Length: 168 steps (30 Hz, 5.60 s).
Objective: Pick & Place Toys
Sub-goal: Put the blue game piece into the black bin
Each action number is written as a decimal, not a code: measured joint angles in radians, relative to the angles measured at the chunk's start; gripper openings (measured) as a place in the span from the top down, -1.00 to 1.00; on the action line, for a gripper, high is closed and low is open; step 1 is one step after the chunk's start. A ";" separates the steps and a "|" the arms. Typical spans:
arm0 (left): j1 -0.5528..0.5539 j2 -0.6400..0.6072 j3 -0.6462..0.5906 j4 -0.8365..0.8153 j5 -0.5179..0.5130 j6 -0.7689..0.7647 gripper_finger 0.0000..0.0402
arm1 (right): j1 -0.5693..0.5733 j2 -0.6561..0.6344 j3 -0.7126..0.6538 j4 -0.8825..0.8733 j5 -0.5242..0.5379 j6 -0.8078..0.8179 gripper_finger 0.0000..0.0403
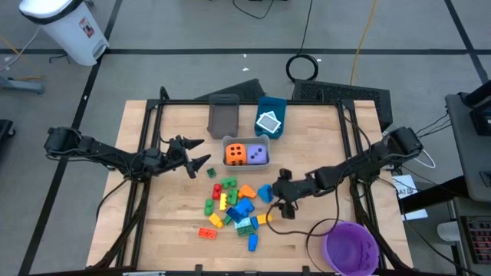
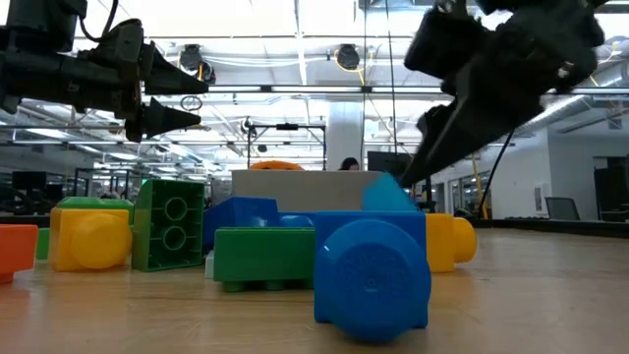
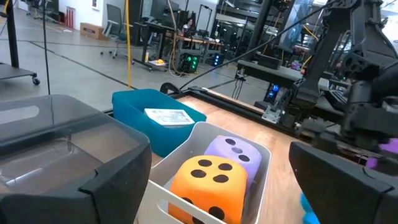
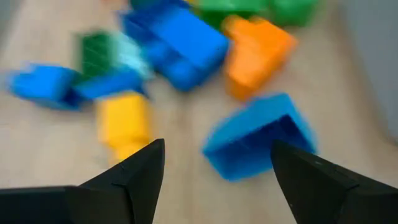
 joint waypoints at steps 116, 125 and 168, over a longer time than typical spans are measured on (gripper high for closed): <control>0.000 0.000 0.000 -0.001 -0.052 -0.213 -0.89 | -0.083 0.015 -0.232 0.568 0.072 -0.492 0.99; 0.000 0.000 0.000 -0.009 -0.052 -0.209 -0.89 | -0.013 0.015 -0.230 0.575 0.077 -0.486 0.36; 0.000 0.000 0.000 -0.032 -0.053 -0.210 -0.89 | -0.155 0.171 -0.122 0.406 -0.037 -0.110 -0.43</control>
